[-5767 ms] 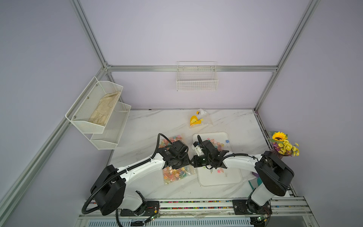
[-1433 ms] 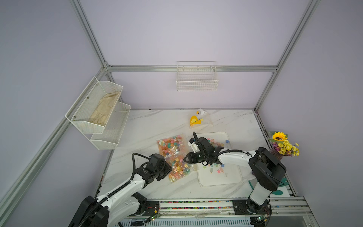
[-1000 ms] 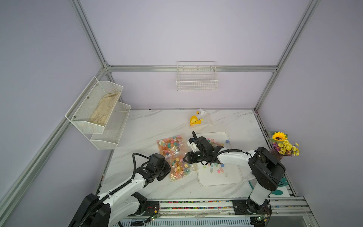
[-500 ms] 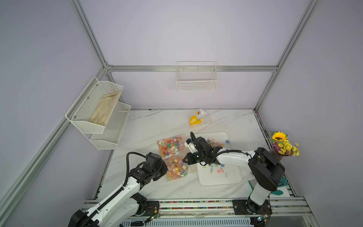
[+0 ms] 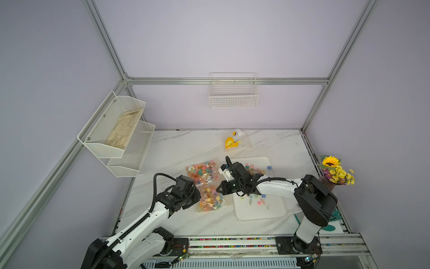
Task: Pour candies out of the ziploc bag
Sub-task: Pick up the ziploc bag from the center of the board.
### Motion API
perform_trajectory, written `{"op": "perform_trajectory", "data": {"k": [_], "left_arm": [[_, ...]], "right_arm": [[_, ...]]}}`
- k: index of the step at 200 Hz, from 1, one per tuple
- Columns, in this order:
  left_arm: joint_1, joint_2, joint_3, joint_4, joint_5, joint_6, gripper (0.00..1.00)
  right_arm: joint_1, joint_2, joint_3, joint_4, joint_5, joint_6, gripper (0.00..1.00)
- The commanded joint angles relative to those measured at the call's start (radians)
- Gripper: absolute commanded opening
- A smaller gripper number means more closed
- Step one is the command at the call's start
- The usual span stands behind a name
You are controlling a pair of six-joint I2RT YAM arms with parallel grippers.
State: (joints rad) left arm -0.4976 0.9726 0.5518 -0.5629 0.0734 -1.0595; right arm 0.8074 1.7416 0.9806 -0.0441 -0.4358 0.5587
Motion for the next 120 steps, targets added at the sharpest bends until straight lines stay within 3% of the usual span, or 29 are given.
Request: {"op": "perform_trajectory", "data": {"k": [1, 47, 120], "left_arm": [[0.007, 0.006, -0.004, 0.049, 0.001, -0.014, 0.36], [0.007, -0.034, -0.073, 0.024, -0.038, -0.052, 0.55], [0.007, -0.045, -0.15, 0.115, -0.06, -0.081, 0.53]], "right_arm": [[0.005, 0.0, -0.003, 0.029, 0.009, -0.016, 0.0], [0.005, 0.004, -0.002, 0.024, 0.013, -0.019, 0.0], [0.005, 0.021, 0.008, 0.021, 0.013, -0.013, 0.0]]}}
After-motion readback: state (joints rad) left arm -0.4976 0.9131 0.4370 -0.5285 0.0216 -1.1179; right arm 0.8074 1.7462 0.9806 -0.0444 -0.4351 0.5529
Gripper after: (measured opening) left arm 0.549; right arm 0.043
